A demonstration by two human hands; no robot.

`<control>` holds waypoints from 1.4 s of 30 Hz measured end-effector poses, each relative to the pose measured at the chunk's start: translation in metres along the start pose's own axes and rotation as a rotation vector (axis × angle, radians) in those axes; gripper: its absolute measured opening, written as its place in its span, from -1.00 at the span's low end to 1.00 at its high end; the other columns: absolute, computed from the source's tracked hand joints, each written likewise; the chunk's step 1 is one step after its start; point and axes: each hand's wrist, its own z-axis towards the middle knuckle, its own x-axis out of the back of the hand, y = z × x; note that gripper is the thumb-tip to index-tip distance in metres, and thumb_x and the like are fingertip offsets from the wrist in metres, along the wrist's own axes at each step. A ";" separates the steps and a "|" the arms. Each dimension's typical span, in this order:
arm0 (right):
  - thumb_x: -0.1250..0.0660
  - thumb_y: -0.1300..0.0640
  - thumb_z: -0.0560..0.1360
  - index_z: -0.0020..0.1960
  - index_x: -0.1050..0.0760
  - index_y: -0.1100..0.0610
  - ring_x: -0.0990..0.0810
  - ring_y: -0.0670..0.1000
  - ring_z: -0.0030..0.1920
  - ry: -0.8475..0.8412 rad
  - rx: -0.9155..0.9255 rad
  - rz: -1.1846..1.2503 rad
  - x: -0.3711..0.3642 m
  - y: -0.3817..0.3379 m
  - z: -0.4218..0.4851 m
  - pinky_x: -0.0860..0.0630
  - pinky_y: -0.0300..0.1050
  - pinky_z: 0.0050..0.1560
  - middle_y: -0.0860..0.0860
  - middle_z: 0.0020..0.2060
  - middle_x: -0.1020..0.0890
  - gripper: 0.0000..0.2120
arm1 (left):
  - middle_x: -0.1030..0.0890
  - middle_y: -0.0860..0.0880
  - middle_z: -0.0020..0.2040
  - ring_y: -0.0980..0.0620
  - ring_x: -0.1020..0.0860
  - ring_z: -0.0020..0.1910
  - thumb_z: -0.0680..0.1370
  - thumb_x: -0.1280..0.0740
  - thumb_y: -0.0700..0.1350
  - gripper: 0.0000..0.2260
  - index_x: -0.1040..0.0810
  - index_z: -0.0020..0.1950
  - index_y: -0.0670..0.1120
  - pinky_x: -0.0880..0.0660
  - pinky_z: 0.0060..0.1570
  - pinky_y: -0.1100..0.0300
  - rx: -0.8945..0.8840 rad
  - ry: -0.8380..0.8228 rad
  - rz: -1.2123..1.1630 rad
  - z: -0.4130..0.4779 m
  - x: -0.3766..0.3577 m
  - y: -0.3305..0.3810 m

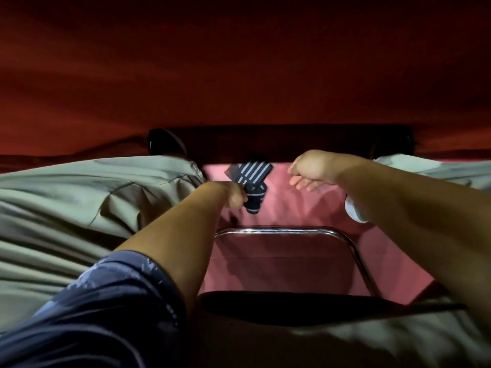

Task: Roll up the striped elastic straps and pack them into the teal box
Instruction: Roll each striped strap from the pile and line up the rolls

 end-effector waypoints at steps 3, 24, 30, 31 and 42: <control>-0.17 0.14 0.73 0.35 -0.55 0.20 -0.70 0.02 -0.06 -0.007 0.008 -0.009 0.000 0.000 0.001 -0.61 -0.11 -0.14 0.00 -0.05 -0.75 -0.71 | -0.71 -0.09 0.21 -0.17 -0.69 0.21 0.61 -0.46 -0.24 -0.73 -0.66 0.31 -0.08 -0.67 0.18 0.04 -0.022 0.005 0.019 0.009 0.001 -0.006; -0.58 0.16 0.38 0.40 -0.49 -0.31 -0.57 -0.01 0.37 -0.213 0.392 -0.352 0.042 -0.045 -0.162 -0.45 0.10 0.40 -0.02 0.35 -0.66 -0.31 | -0.73 -0.01 -0.12 -0.05 -0.66 0.00 0.65 -0.38 -0.34 -0.84 -0.66 0.05 -0.10 -0.56 0.27 -0.06 -0.429 0.165 -0.510 -0.208 0.080 0.074; -0.57 0.03 0.53 0.42 -0.49 -0.10 -0.66 0.10 0.28 -0.296 0.540 -0.275 0.047 -0.054 -0.270 -0.49 0.05 0.25 0.01 0.27 -0.71 -0.48 | -0.72 -0.08 -0.11 -0.08 -0.68 -0.03 0.63 -0.40 -0.35 -0.86 -0.67 0.11 -0.17 -0.63 0.19 -0.14 -0.575 0.226 -0.449 -0.316 0.079 0.088; -0.55 0.03 0.56 0.41 -0.50 -0.05 -0.68 0.09 0.21 -0.291 0.572 -0.250 0.048 -0.054 -0.289 -0.51 0.05 0.23 0.01 0.20 -0.72 -0.54 | -0.72 -0.12 -0.08 -0.09 -0.69 -0.03 0.63 -0.40 -0.34 -0.87 -0.69 0.12 -0.19 -0.65 0.15 -0.12 -0.615 0.232 -0.412 -0.337 0.077 0.089; -0.41 0.12 0.58 0.41 -0.59 0.18 -0.70 0.15 0.02 -0.160 1.134 0.281 0.098 -0.067 -0.447 -0.65 0.07 0.17 0.18 0.11 -0.72 -0.59 | -0.73 -0.07 0.13 -0.02 -0.68 0.06 0.68 -0.38 -0.18 -0.81 -0.70 0.27 -0.05 -0.63 0.11 0.06 -1.171 0.661 -0.612 -0.500 0.075 0.113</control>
